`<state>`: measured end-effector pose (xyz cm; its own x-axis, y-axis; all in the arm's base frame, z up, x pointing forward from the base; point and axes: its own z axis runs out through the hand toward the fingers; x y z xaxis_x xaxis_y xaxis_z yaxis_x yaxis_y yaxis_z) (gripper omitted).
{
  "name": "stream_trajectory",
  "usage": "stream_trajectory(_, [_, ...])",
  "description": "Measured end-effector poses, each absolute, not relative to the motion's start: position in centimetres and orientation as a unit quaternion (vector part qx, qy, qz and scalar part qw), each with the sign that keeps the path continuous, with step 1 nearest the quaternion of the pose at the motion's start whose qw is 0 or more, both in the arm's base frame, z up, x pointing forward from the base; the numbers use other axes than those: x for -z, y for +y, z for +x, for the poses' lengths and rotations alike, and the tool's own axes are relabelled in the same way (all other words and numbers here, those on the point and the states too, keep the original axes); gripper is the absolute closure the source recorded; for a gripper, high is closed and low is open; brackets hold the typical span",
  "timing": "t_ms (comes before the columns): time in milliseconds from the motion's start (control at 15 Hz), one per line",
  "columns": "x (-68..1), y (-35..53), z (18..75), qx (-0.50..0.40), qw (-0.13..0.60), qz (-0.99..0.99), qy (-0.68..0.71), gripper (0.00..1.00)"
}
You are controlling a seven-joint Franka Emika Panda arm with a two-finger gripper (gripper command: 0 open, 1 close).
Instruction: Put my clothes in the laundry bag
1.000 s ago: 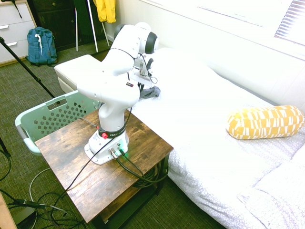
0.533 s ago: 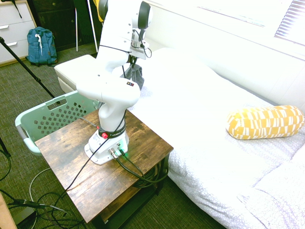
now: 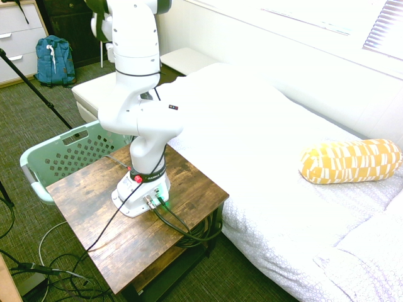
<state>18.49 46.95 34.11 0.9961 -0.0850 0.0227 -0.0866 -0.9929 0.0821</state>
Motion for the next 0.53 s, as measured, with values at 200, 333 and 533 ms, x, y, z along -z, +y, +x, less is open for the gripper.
stream_trajectory(200, [-32.5, 43.4, 5.7, -0.009, 0.068, 0.997, -0.029, 1.0])
stream_trajectory(333, [-31.1, 39.6, 0.2, -0.005, 0.081, 0.996, -0.022, 0.0])
stream_trajectory(533, [-31.9, 37.1, -1.4, -0.014, 0.082, 0.996, -0.022, 0.0])
